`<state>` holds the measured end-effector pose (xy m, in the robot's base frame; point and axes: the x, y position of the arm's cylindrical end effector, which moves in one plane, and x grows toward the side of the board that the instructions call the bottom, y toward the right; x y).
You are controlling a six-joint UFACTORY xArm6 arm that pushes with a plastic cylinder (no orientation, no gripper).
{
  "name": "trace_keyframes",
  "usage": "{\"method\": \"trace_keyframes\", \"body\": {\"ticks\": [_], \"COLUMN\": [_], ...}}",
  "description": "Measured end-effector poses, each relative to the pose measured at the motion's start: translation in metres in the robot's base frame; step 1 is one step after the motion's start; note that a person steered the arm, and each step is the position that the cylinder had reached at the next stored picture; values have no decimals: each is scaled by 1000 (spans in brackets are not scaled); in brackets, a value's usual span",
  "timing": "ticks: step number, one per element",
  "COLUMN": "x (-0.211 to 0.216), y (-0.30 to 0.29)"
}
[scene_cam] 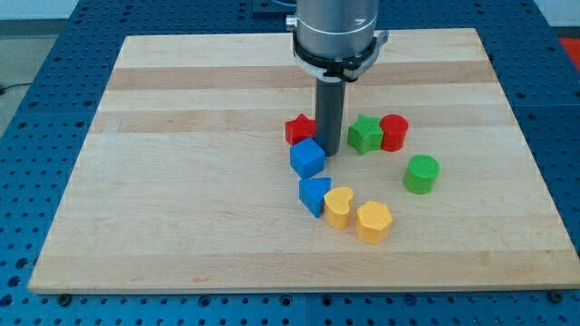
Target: Push the red star away from blue cube
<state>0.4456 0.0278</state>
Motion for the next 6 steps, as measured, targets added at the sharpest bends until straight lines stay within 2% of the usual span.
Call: {"method": "trace_keyframes", "body": {"ticks": [1, 3, 4, 5, 6], "x": [3, -38, -21, 5, 38], "y": [0, -86, -119, -76, -72]}}
